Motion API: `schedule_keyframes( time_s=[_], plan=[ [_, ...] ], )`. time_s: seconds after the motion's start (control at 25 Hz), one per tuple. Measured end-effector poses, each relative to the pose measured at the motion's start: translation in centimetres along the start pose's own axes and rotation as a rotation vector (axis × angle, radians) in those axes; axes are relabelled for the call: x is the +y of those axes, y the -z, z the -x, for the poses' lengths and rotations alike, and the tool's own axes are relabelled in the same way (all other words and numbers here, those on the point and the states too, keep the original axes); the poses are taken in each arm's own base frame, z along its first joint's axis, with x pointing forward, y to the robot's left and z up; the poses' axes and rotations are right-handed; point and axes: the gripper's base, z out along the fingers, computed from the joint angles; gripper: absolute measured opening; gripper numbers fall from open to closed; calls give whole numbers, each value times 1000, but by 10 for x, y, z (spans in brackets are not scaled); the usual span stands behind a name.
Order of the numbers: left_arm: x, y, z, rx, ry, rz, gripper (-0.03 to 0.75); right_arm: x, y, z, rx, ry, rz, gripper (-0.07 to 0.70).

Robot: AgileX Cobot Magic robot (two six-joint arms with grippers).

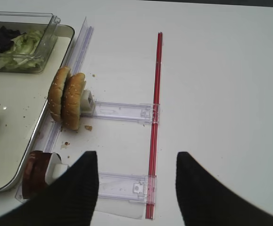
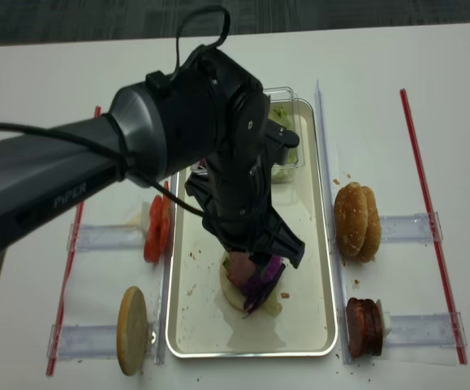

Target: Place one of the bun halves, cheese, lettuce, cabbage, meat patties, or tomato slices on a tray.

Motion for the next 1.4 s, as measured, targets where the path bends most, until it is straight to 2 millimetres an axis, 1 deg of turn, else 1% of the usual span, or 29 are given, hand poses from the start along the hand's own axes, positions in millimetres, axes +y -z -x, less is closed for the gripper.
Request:
schedule_keyframes(
  time_s=[0.2,0.32,0.52,0.92,1.0,1.16,1.32,1.4],
  plan=[
    [2,21,11,-50,31,29,419,0,0,0,0,0,0,387],
    [2,29,15,-81,29,37,419,0,0,0,0,0,0,387],
    [1,33,16,-92,36,29,419,0,0,0,0,0,0,387],
    [3,33,17,-91,44,28,419,0,0,0,0,0,0,387],
    [10,34,19,-90,62,29,419,0,0,0,0,0,0,387],
    [31,42,21,-111,106,32,419,0,0,0,0,0,0,387],
    [60,50,24,-132,161,40,419,0,0,0,0,-2,0,387],
    [80,54,25,-140,205,47,419,0,0,0,0,-2,0,387]
  ],
)
